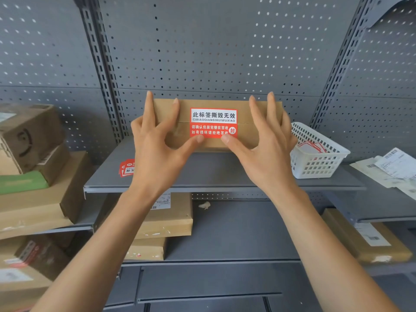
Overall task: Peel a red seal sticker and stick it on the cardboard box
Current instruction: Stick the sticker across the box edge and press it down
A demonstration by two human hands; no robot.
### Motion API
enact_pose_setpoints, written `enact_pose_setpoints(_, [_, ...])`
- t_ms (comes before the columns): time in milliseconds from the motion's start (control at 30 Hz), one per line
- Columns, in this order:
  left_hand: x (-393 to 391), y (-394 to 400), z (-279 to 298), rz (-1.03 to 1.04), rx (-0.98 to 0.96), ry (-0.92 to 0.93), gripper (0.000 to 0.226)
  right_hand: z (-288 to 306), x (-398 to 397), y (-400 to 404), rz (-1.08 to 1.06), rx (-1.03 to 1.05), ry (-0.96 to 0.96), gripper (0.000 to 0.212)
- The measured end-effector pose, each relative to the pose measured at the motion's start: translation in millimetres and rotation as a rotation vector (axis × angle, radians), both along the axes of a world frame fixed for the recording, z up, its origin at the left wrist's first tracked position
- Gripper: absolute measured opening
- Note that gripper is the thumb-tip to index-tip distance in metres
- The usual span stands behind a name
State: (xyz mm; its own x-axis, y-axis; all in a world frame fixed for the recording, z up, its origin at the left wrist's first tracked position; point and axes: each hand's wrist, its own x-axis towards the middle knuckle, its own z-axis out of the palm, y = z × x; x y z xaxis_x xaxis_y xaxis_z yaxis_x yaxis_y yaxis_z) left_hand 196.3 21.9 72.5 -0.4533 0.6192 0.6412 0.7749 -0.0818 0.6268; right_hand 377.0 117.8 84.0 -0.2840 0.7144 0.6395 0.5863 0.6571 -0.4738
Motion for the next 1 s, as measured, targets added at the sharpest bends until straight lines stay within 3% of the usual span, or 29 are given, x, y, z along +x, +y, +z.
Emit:
enact_pose_setpoints(133, [0.2, -0.7, -0.8, -0.003, 0.01, 0.0, 0.08, 0.6, 2.9, 3.0, 0.029, -0.023, 0.015, 0.088])
enact_pose_setpoints(400, [-3.6, -5.2, 1.1, -0.071, 0.027, -0.078, 0.061, -3.2, 9.7, 6.6, 0.114, -0.043, 0.168, 0.067])
enact_pose_setpoints(633, [18.8, 8.4, -0.9, 0.035, 0.242, -0.362, 0.072, 0.0, -12.8, -2.4, -0.116, -0.028, 0.214, 0.064])
enact_pose_setpoints(833, [29.4, 24.5, 1.5, 0.164, 0.25, -0.28, 0.077, -0.5, -26.4, -1.1, -0.222, -0.013, 0.284, 0.059])
enact_pose_setpoints(1000, [31.4, 31.8, 5.8, 0.242, 0.248, -0.283, 0.07, -2.2, -37.1, -0.7, -0.31, 0.027, 0.284, 0.068])
